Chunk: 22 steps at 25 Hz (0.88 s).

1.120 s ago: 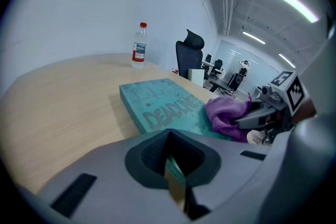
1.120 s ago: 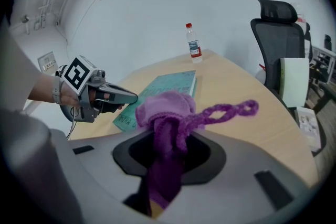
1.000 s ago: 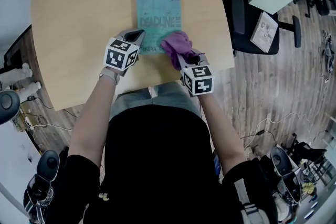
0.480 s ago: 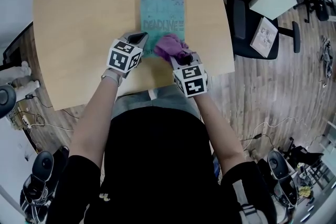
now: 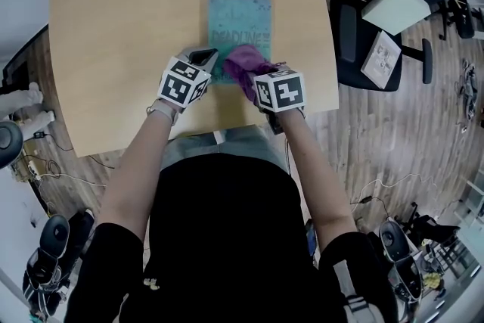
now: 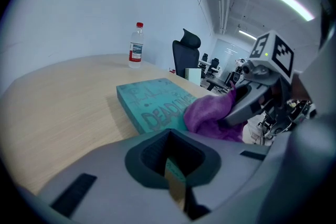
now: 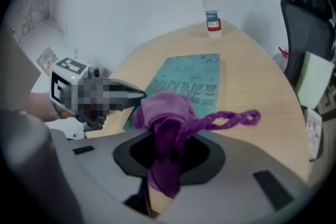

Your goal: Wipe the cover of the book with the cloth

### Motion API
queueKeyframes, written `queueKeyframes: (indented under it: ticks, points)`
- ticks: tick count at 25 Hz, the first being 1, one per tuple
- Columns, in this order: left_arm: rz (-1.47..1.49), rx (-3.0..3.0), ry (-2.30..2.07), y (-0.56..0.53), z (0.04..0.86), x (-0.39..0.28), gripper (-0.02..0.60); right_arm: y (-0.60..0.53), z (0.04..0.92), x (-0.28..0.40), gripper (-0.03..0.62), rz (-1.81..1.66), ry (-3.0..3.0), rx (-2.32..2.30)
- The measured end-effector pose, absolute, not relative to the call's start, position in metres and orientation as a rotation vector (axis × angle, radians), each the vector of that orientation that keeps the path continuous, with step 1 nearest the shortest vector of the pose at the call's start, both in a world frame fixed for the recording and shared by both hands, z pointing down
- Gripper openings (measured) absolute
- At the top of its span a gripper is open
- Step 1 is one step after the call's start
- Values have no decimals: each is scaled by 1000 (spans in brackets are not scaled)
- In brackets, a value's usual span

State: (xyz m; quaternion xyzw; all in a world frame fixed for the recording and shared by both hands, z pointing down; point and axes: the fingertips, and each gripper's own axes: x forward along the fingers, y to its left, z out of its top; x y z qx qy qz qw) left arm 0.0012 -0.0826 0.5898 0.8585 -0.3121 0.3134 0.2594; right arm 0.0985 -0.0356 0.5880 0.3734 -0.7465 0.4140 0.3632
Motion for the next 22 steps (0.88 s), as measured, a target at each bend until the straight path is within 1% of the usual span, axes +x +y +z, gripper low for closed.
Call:
queueKeyframes:
  ticks: [6,12,15,22]
  points:
    - [861,2325,-815,-83,588,3,20,-46,581,102,114,1435,-1921,948]
    - [864,2330,-813,-83,589,4,20,-46,572,107,114,1587,-1970,953]
    - [862,2329,-808,-84,589,3,20,-45,561,113,114,1599,-1998,970]
    - [850,2329,-806,-81,587,0,20,-41,518,126,112,1461,-2071,1051]
